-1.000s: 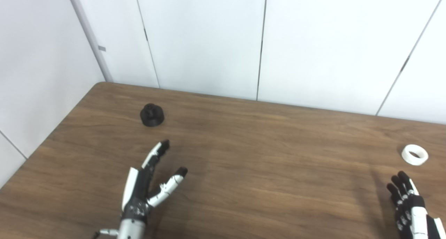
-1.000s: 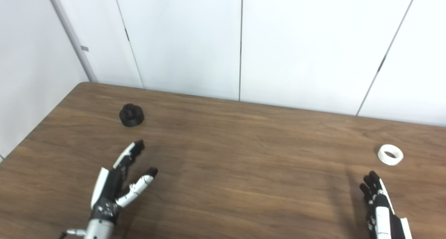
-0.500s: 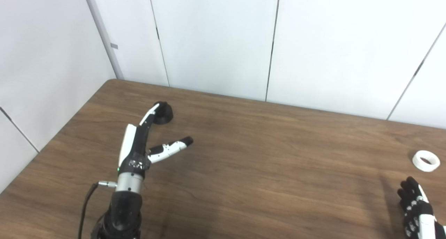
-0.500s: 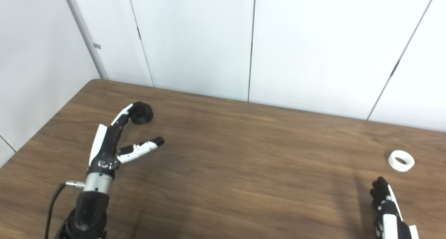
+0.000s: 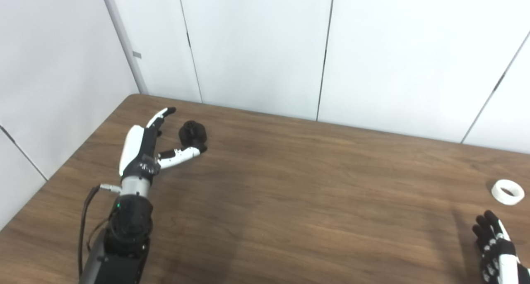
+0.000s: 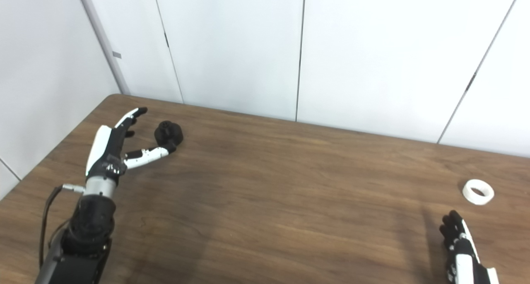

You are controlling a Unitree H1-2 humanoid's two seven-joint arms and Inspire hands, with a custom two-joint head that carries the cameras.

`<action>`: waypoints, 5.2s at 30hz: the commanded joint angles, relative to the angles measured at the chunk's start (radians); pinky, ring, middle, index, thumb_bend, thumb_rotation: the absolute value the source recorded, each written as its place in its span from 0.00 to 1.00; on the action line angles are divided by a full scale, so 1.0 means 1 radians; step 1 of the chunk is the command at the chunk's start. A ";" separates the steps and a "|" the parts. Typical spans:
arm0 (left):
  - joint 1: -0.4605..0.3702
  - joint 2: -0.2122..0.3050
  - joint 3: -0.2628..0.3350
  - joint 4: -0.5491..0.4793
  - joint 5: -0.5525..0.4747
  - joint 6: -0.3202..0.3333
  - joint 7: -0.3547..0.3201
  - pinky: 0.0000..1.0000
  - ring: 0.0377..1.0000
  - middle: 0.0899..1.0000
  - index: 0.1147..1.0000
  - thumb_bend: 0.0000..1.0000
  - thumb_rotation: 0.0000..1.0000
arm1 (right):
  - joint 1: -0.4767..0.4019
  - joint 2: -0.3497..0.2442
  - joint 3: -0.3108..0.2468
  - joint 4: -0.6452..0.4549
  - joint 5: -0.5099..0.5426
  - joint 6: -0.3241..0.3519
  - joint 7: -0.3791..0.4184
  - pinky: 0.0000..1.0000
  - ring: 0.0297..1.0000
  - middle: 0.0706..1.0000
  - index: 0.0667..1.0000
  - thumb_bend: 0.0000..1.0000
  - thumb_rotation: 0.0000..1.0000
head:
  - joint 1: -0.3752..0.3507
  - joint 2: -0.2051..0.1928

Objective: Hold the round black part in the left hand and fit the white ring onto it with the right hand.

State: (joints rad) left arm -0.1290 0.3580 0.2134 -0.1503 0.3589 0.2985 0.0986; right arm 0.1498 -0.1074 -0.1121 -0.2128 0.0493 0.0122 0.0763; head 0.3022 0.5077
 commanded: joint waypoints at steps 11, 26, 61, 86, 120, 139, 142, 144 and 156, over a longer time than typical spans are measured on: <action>-0.157 0.129 -0.064 0.168 0.064 -0.022 0.004 1.00 1.00 0.94 0.86 0.98 0.37 | 0.022 0.001 0.017 -0.049 -0.013 0.034 -0.014 1.00 0.97 0.96 0.96 0.54 1.00 | -0.009 0.010; -0.285 0.185 -0.205 0.414 0.191 -0.026 0.012 1.00 1.00 0.95 0.81 1.00 0.42 | 0.032 0.009 0.026 -0.085 -0.030 0.055 -0.036 1.00 0.97 0.96 0.95 0.49 1.00 | -0.018 0.014; -0.422 0.186 -0.255 0.707 0.173 0.003 0.042 1.00 1.00 0.93 0.80 0.99 0.41 | 0.047 0.010 0.039 -0.111 -0.041 0.071 -0.036 1.00 0.99 0.97 0.97 0.40 1.00 | -0.028 0.014; -0.438 0.186 -0.272 0.708 0.147 0.015 0.030 1.00 0.98 0.90 0.70 0.94 0.40 | 0.052 0.015 0.045 -0.132 -0.042 0.089 -0.040 1.00 0.99 0.97 0.98 0.32 1.00 | -0.030 0.018; -0.368 0.168 -0.239 0.599 0.112 -0.112 0.146 1.00 0.89 0.76 0.42 0.52 0.05 | 0.053 0.014 0.044 -0.147 -0.049 0.096 -0.042 1.00 0.99 0.97 0.98 0.34 1.00 | -0.034 0.029; -0.203 0.120 -0.368 0.182 0.247 -0.045 -0.026 1.00 0.87 0.74 0.42 0.52 0.05 | 0.051 0.021 0.060 -0.147 -0.077 0.095 -0.048 1.00 0.98 0.96 0.97 0.34 1.00 | -0.090 0.050; -0.172 0.111 -0.391 0.110 0.269 -0.055 -0.057 1.00 0.88 0.75 0.42 0.52 0.06 | 0.048 0.023 0.059 -0.142 -0.079 0.092 -0.049 1.00 0.98 0.96 0.97 0.35 1.00 | -0.110 0.056; -0.154 0.105 -0.402 0.066 0.276 -0.067 -0.077 1.00 0.89 0.76 0.42 0.52 0.05 | 0.046 0.026 0.058 -0.136 -0.076 0.088 -0.050 1.00 0.97 0.96 0.97 0.34 1.00 | -0.123 0.060; -0.091 0.055 -0.497 -0.097 0.398 -0.121 -0.172 1.00 0.90 0.78 0.42 0.52 0.06 | 0.032 0.029 0.066 -0.103 -0.090 0.053 -0.065 1.00 0.96 0.94 0.95 0.45 1.00 | -0.187 0.093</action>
State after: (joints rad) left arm -0.1984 0.4068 -0.2830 -0.2177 0.7228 0.2131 -0.0855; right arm 0.1650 -0.0943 -0.0499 -0.3021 -0.0447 0.1108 0.0186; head 0.1151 0.5997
